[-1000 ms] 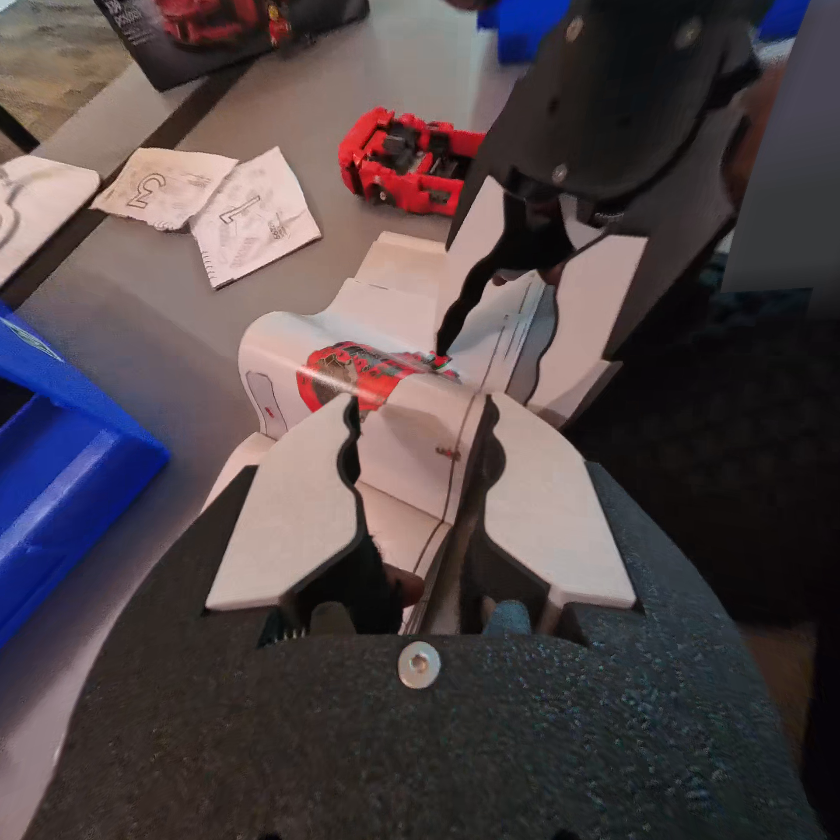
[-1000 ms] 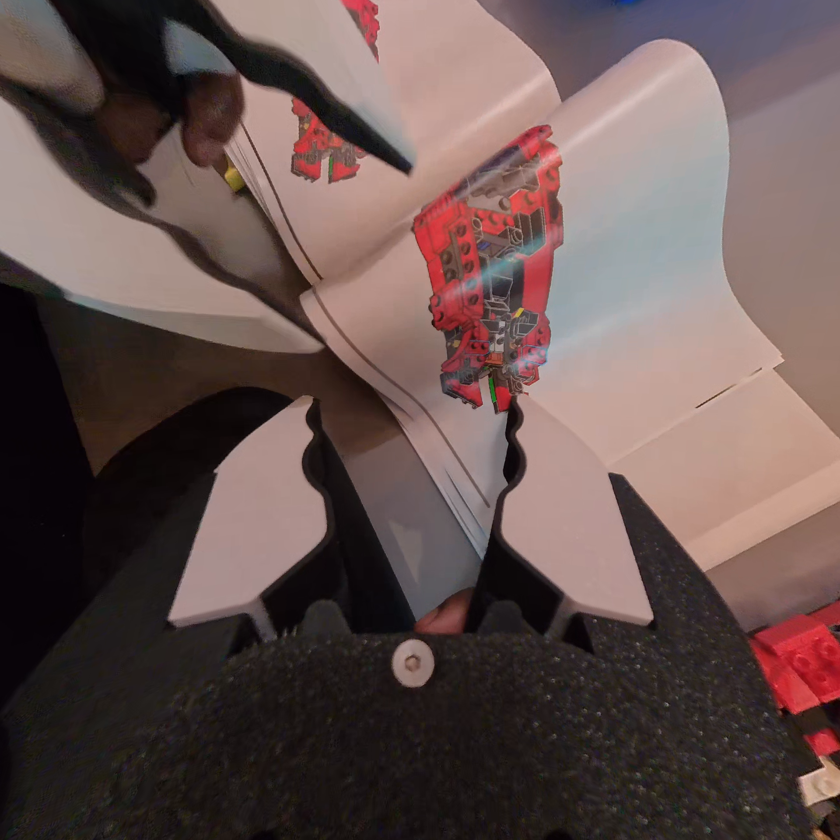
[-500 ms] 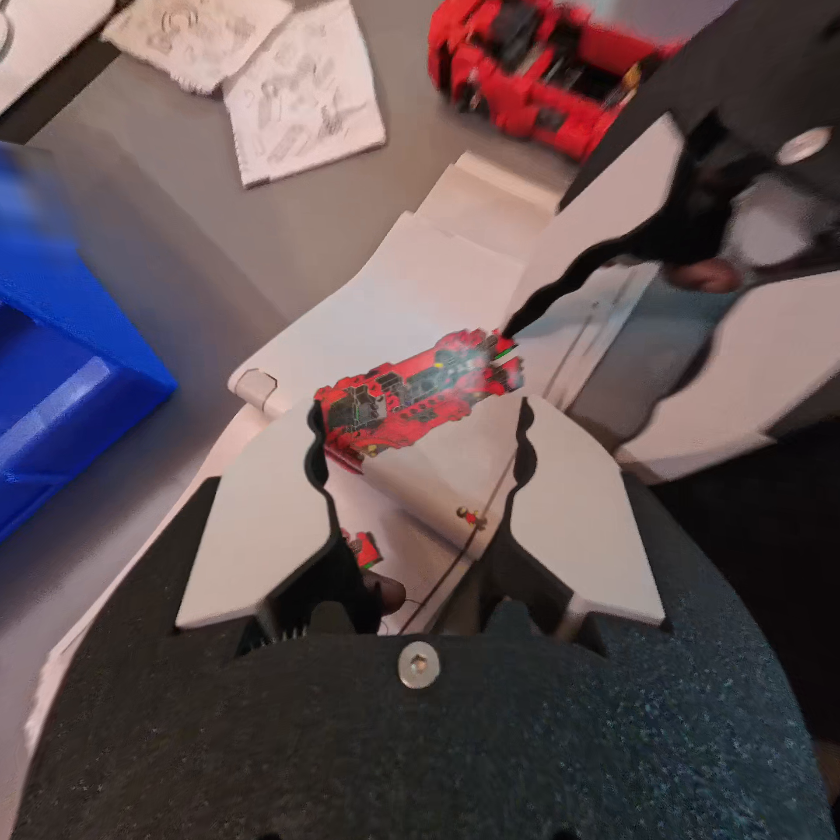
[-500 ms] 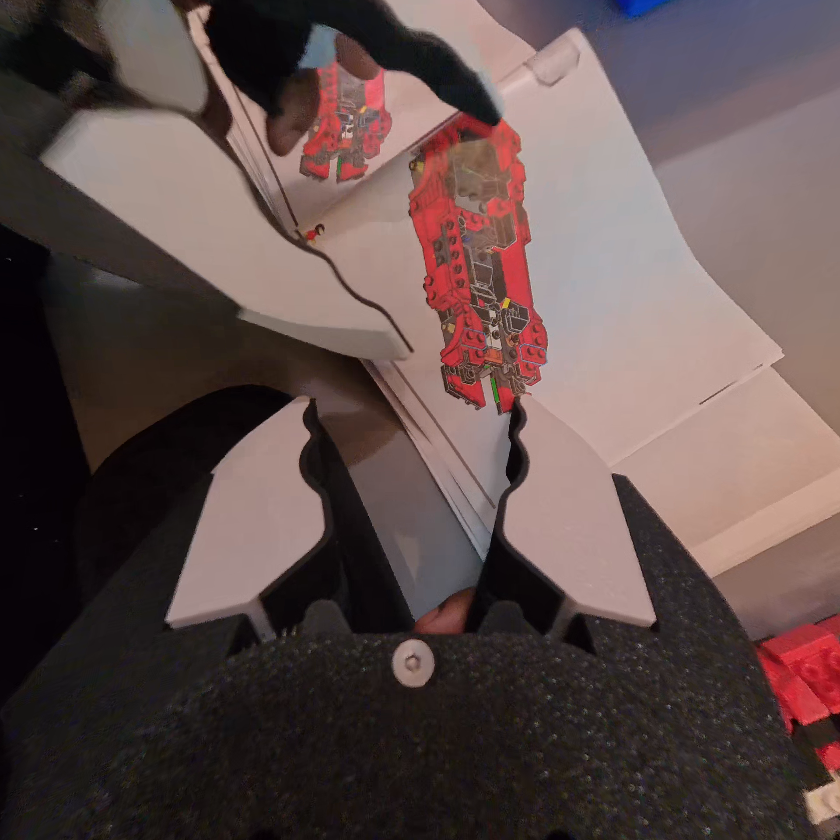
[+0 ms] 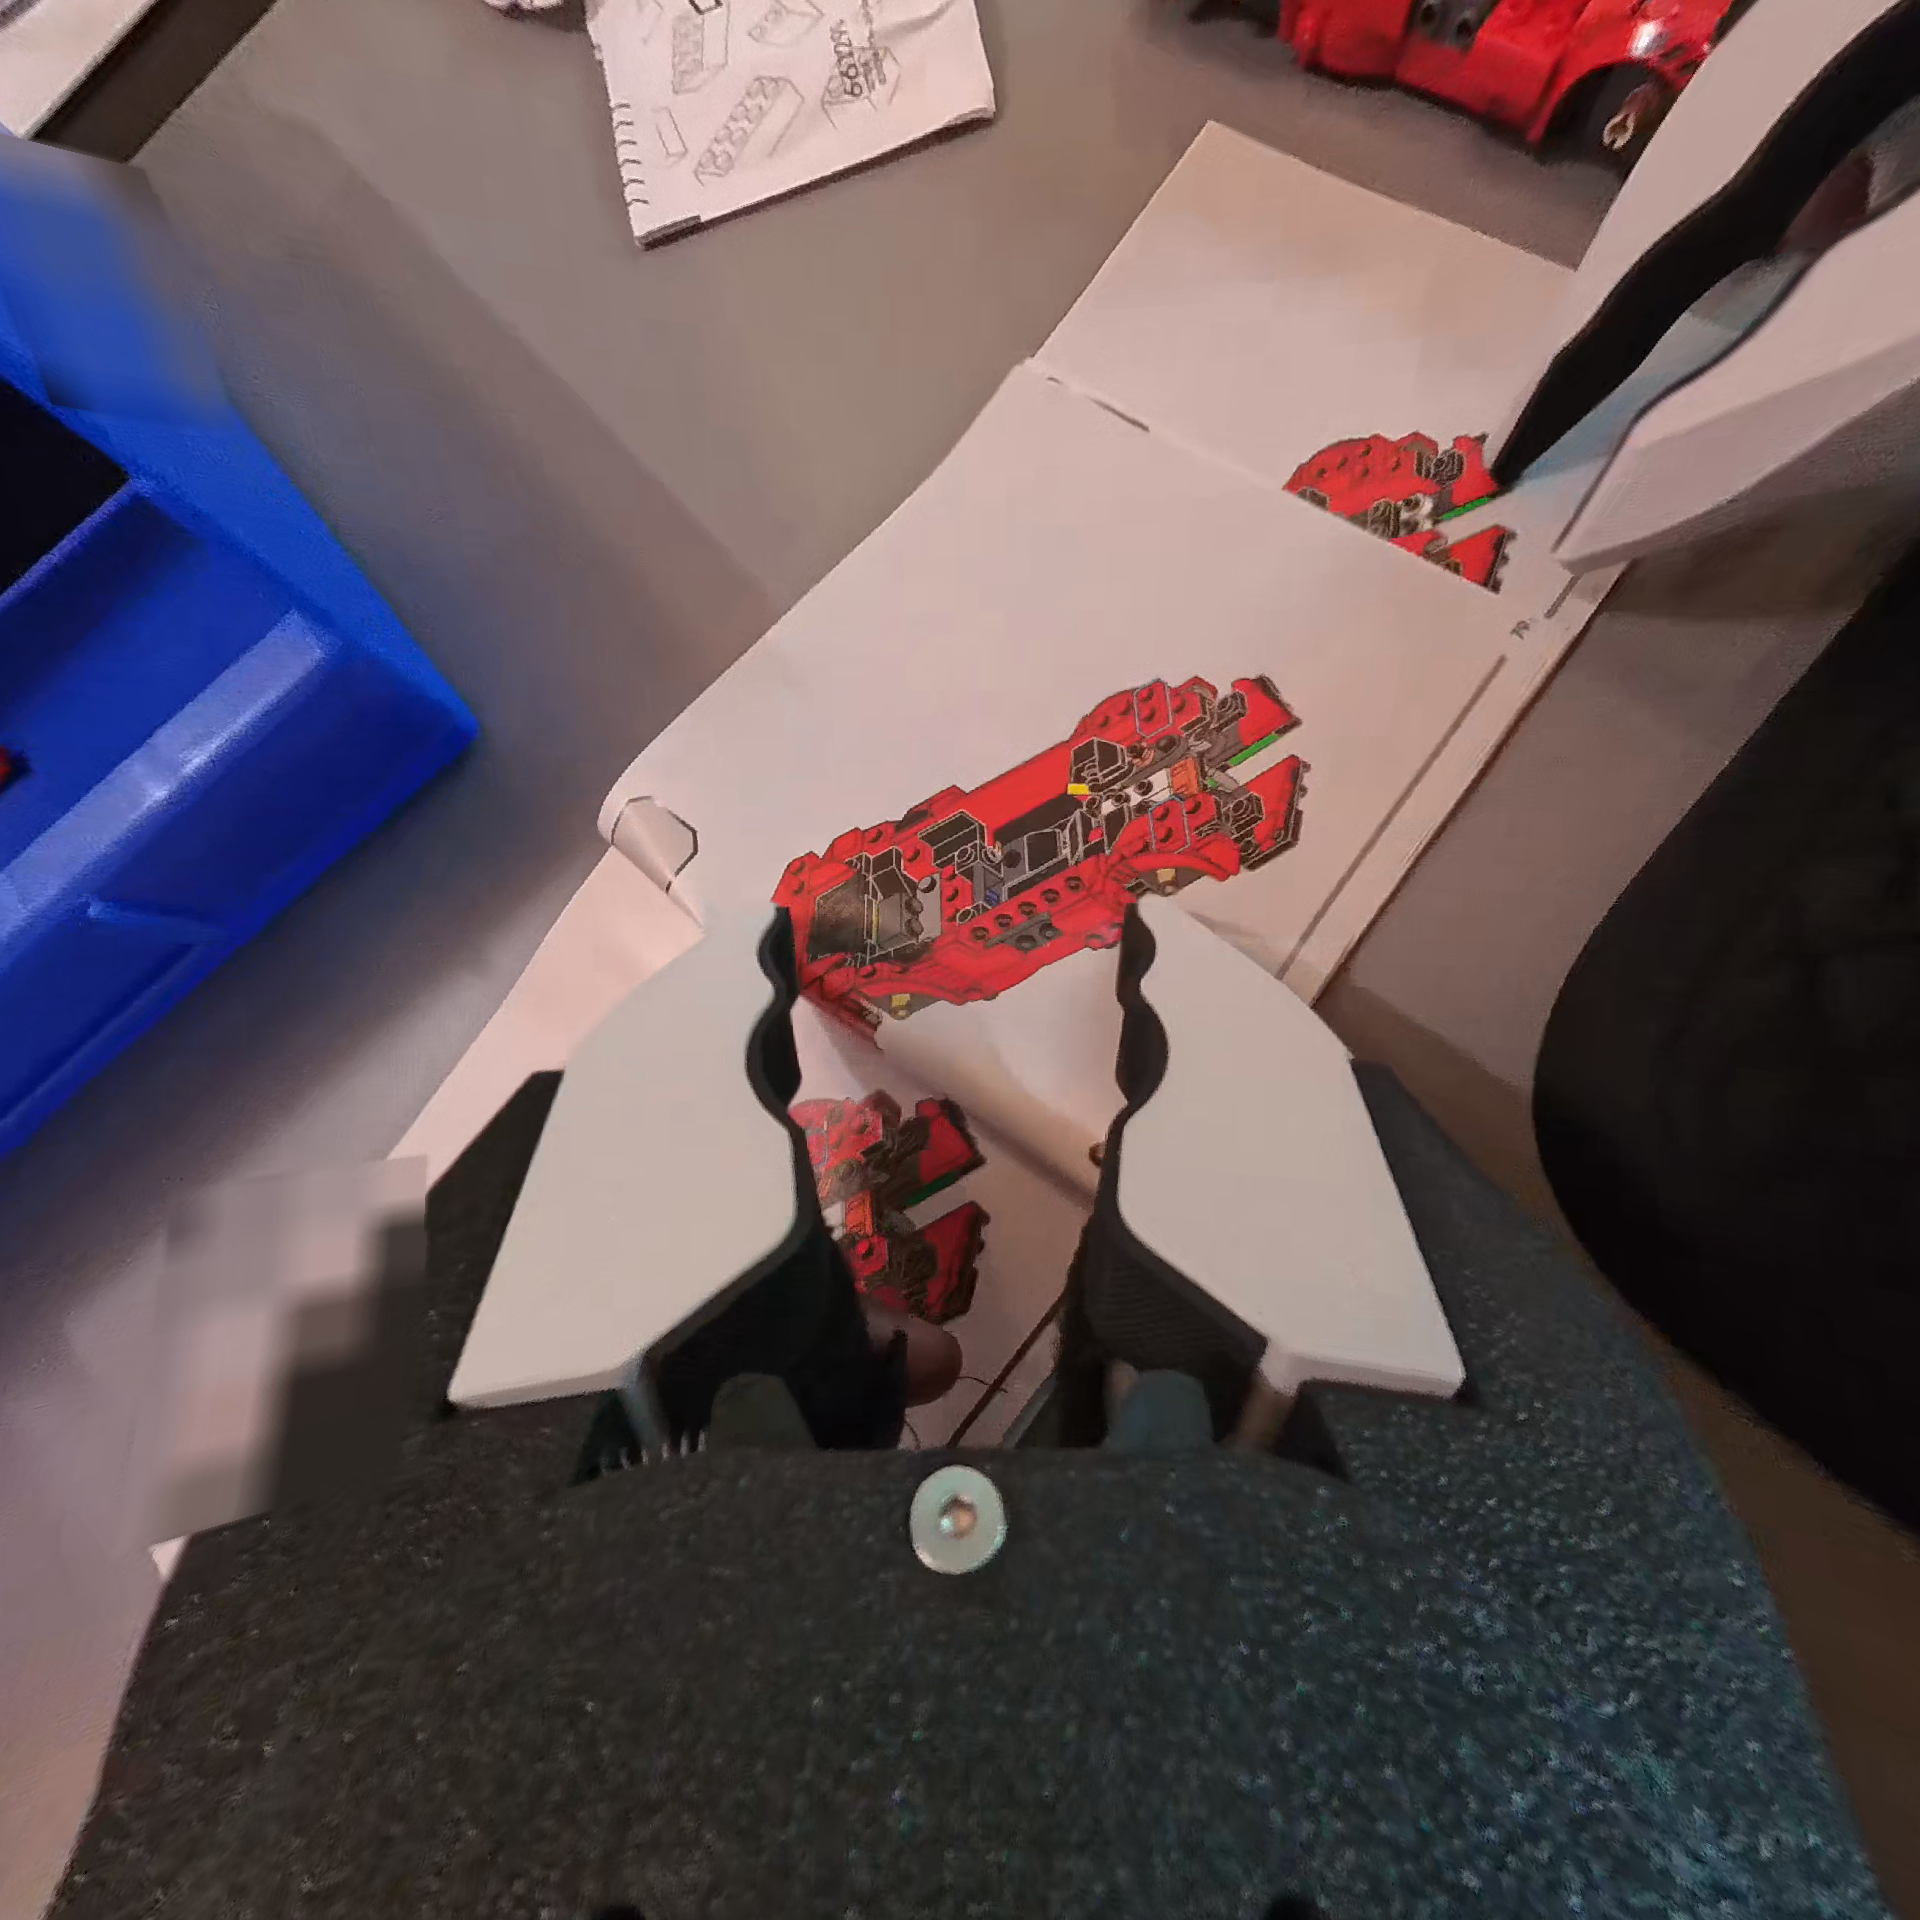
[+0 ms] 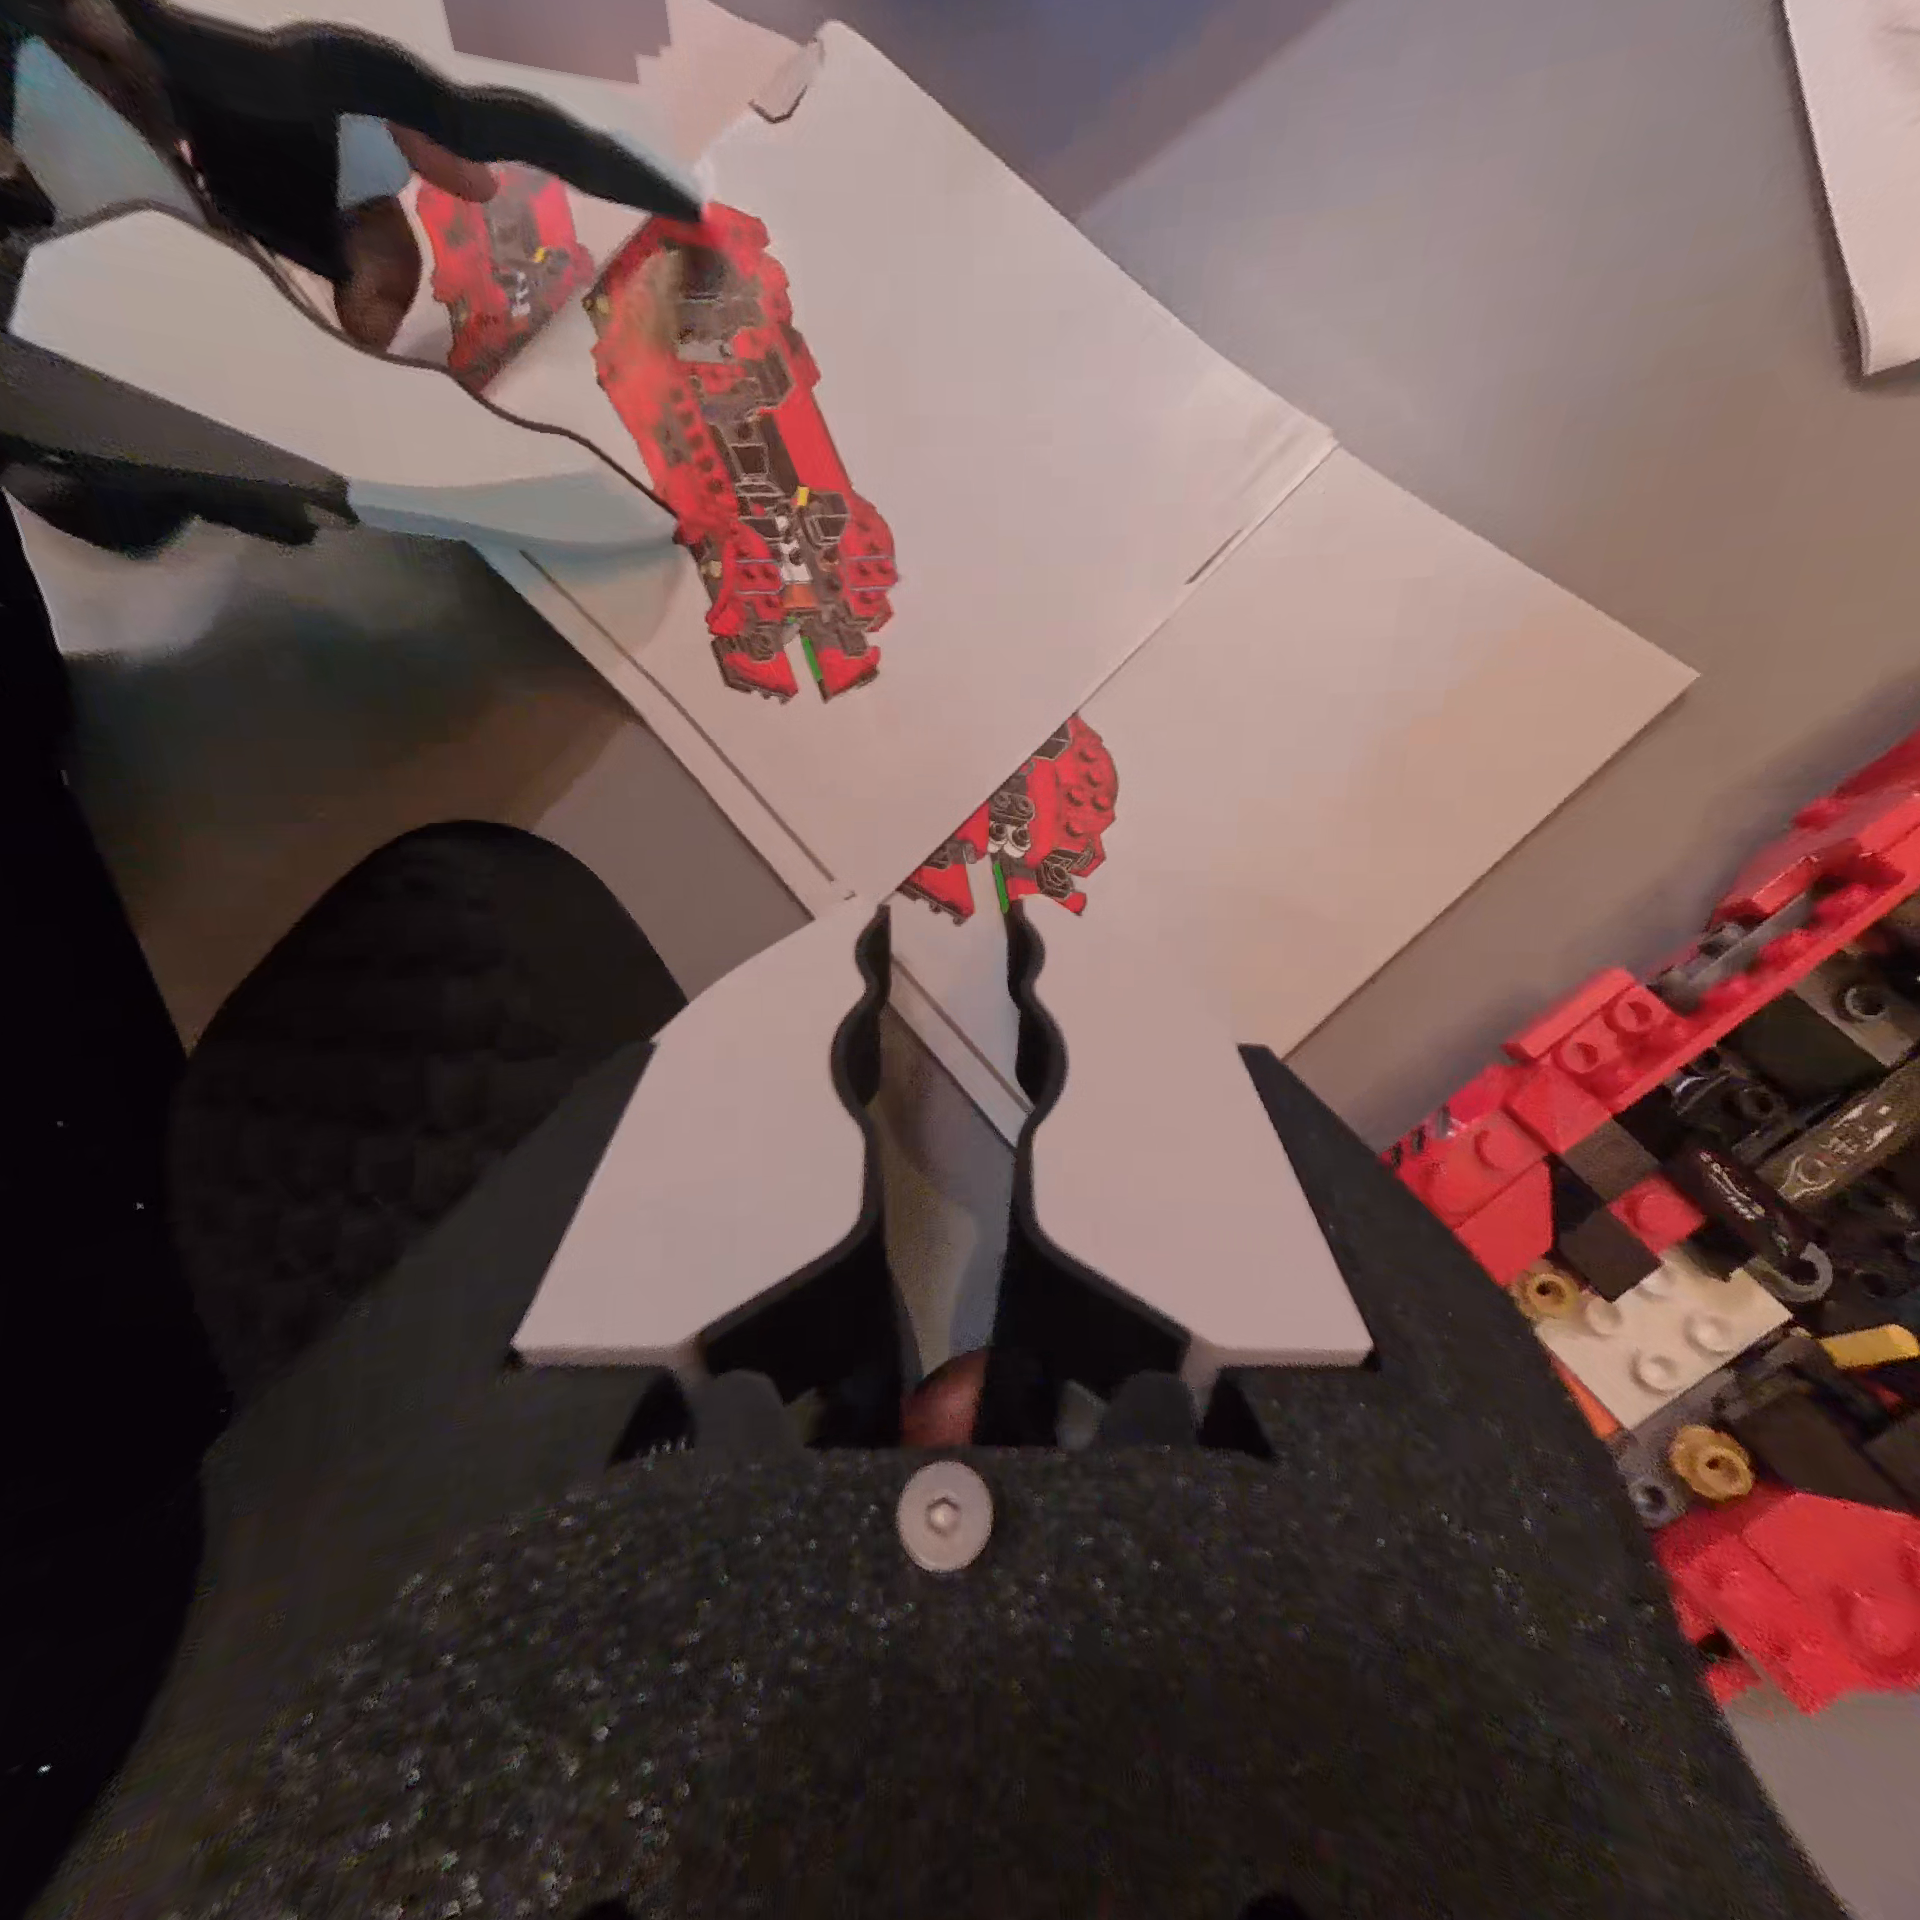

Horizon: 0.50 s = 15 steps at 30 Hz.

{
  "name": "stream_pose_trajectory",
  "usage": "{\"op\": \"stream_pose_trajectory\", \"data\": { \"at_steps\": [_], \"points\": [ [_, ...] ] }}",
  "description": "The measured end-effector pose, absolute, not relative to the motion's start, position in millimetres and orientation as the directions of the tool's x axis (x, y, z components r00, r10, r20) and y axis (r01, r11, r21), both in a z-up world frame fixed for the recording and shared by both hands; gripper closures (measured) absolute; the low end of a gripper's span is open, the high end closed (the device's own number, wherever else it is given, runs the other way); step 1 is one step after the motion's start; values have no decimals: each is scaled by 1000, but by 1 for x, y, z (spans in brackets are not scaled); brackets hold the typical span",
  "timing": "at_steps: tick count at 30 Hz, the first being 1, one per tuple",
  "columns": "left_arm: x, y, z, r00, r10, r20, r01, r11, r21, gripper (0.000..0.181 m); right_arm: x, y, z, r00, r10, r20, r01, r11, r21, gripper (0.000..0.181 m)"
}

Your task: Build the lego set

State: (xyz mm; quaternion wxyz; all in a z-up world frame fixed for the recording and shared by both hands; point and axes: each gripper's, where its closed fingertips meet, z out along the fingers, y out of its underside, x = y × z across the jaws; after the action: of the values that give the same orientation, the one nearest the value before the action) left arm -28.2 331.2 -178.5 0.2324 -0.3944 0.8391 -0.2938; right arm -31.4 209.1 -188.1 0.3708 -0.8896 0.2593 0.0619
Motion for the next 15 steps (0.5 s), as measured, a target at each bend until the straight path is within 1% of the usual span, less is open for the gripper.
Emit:
{"op": "stream_pose_trajectory", "data": {
  "at_steps": [2, 5, 8, 11, 15],
  "points": [
    [-30, 335, -177, -575, -806, -142, -528, 497, -689, 127, -30, 212, -187, 838, -421, -347, -542, -562, -625, 164],
    [-32, 344, -174, -558, -820, -127, -530, 470, -706, 135, -32, 219, -185, 806, -405, -432, -592, -525, -611, 165],
    [-36, 351, -174, -544, -836, -71, -552, 420, -720, 134, -35, 223, -185, 778, -402, -483, -629, -510, -588, 166],
    [-38, 354, -175, -533, -846, -14, -569, 370, -734, 138, -40, 228, -183, 749, -384, -540, -661, -485, -572, 165],
    [-40, 356, -175, -520, -853, 45, -582, 315, -750, 144, -44, 233, -184, 729, -377, -572, -682, -477, -555, 164]
  ]
}}
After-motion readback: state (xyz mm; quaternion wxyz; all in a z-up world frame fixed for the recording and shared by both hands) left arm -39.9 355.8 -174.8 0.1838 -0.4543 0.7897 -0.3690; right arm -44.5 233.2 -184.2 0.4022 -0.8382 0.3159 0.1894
